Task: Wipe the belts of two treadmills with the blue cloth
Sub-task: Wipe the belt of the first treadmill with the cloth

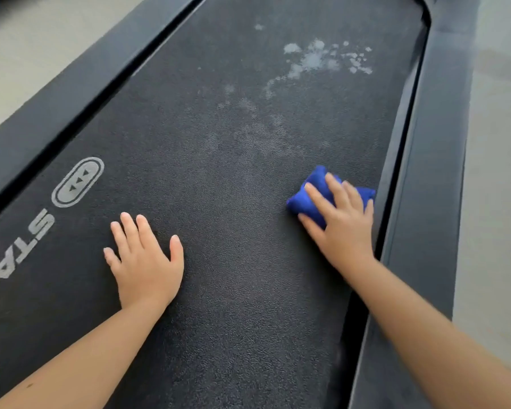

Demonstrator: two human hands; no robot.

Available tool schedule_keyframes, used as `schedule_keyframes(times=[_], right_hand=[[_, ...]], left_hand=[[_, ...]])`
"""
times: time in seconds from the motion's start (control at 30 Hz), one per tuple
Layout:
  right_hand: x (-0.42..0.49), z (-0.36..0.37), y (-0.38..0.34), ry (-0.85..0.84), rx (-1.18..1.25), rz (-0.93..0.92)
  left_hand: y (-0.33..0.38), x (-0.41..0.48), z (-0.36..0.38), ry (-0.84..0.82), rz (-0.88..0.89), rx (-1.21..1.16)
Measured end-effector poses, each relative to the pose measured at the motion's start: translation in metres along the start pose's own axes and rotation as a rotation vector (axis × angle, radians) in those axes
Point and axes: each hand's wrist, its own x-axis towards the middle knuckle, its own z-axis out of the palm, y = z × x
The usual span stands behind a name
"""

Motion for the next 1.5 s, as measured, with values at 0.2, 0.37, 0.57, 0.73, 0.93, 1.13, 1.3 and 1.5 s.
schedule_keyframes(times=[0.2,0.37,0.57,0.73,0.93,1.13,1.3,1.5], right_hand=[[-0.059,-0.008,-0.015,0.018,-0.012,-0.132],[0.007,-0.003,0.026,0.008,-0.069,0.012],[0.042,-0.002,0.050,-0.064,-0.041,0.088],[-0.016,-0.006,0.013,0.054,-0.051,0.051],[-0.064,-0.009,-0.016,0.046,-0.044,-0.045],[-0.061,-0.009,-0.015,0.028,-0.042,-0.073],[-0.036,-0.003,-0.023,0.021,-0.031,-0.221],[0.013,0.020,-0.048,-0.033,0.072,-0.447]], left_hand=[[0.001,-0.001,-0.002,0.003,-0.003,0.009],[-0.001,0.001,0.000,0.003,-0.007,0.013],[-0.001,0.001,0.003,0.019,-0.003,-0.003],[-0.001,0.001,0.002,0.012,-0.008,-0.011],[0.000,0.000,-0.002,-0.001,-0.003,-0.015],[0.002,-0.002,-0.005,-0.019,-0.005,-0.011],[0.002,-0.001,-0.005,-0.028,-0.008,0.012],[0.001,-0.002,-0.005,-0.013,-0.042,0.021]])
